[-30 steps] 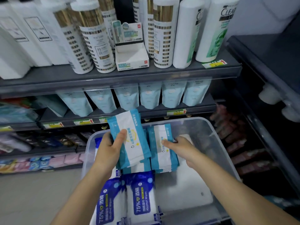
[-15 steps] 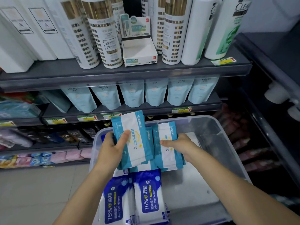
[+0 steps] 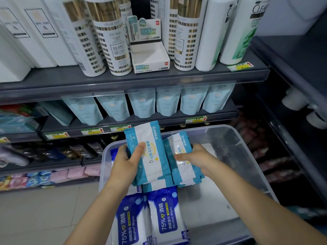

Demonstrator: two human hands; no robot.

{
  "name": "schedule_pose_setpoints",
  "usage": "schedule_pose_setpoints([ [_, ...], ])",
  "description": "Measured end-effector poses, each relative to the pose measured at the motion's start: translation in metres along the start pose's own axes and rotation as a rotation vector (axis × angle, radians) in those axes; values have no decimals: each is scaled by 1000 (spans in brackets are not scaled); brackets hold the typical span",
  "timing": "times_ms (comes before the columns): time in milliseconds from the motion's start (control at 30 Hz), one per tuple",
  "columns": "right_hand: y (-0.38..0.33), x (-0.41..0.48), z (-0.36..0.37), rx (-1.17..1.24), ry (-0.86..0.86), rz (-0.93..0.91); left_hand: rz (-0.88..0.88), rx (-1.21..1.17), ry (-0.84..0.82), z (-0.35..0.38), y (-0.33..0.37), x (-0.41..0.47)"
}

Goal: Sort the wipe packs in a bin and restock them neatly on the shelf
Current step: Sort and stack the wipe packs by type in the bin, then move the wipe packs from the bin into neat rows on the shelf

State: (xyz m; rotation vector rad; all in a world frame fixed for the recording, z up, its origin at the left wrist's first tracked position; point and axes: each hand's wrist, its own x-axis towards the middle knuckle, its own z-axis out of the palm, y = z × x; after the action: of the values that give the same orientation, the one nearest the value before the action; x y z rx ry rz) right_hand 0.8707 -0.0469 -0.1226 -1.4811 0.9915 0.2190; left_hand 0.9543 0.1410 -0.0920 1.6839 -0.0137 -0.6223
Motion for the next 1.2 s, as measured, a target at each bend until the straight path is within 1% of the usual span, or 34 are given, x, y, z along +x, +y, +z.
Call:
schedule_pose_setpoints([
  [333,0,-44,-48,223,55,-97,16,8,-131,11,6,-1],
  [533,20,-96,-81,350,200,-201,76,59,-251,51,19,-18],
  [700,47,-160,-118,433,339,-260,134,65,-379,104,33,-53],
  [800,76,-207,-145,460,452,-275,170,77,-481,143,36,-88],
  [933,135,-282,-179,530,580,-265,211,98,-621,196,28,-156],
  [1133,239,-417,-214,624,769,-269,255,120,-825,270,-1,-294],
  [1200,274,-463,-223,653,841,-273,265,108,-917,294,-11,-344],
])
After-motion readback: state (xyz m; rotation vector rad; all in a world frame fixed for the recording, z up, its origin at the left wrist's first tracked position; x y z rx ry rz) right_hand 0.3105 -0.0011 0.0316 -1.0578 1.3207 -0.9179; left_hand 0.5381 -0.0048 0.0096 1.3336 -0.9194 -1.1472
